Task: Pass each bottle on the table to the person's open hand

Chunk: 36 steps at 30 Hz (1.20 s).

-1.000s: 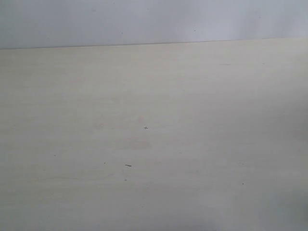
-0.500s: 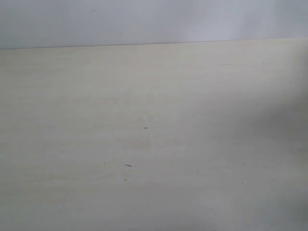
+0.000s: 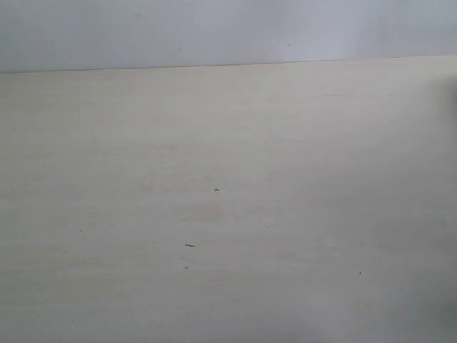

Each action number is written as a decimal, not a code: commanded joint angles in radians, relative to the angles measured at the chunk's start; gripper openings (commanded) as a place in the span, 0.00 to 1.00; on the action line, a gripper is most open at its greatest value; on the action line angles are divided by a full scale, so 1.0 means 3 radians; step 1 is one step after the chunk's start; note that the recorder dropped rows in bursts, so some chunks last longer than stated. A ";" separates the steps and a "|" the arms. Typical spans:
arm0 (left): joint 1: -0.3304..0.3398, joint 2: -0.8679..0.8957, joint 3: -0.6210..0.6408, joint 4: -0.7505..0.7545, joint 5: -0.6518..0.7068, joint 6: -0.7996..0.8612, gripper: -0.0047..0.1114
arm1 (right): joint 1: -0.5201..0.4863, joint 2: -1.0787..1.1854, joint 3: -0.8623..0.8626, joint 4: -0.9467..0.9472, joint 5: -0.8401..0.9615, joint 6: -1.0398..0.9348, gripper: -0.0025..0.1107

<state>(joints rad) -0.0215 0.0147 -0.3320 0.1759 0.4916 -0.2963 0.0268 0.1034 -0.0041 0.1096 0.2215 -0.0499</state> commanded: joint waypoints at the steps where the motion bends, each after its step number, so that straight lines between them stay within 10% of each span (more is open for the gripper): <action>1: -0.0012 -0.0049 0.0368 -0.0035 -0.0242 0.0012 0.04 | -0.0014 0.0008 0.0014 -0.0019 -0.0025 -0.0004 0.02; 11: -0.0012 -0.0049 0.1030 -0.0011 -0.0840 0.0036 0.04 | -0.0014 0.0008 0.0014 -0.0019 -0.0025 -0.0004 0.02; 36: -0.0012 -0.0049 0.1107 -0.0018 -0.0434 0.0103 0.04 | -0.0014 0.0008 0.0014 -0.0019 -0.0033 -0.0004 0.02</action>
<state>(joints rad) -0.0215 0.0042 -0.0034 0.1759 0.3654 -0.2709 0.0268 0.1034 -0.0041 0.1096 0.2215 -0.0499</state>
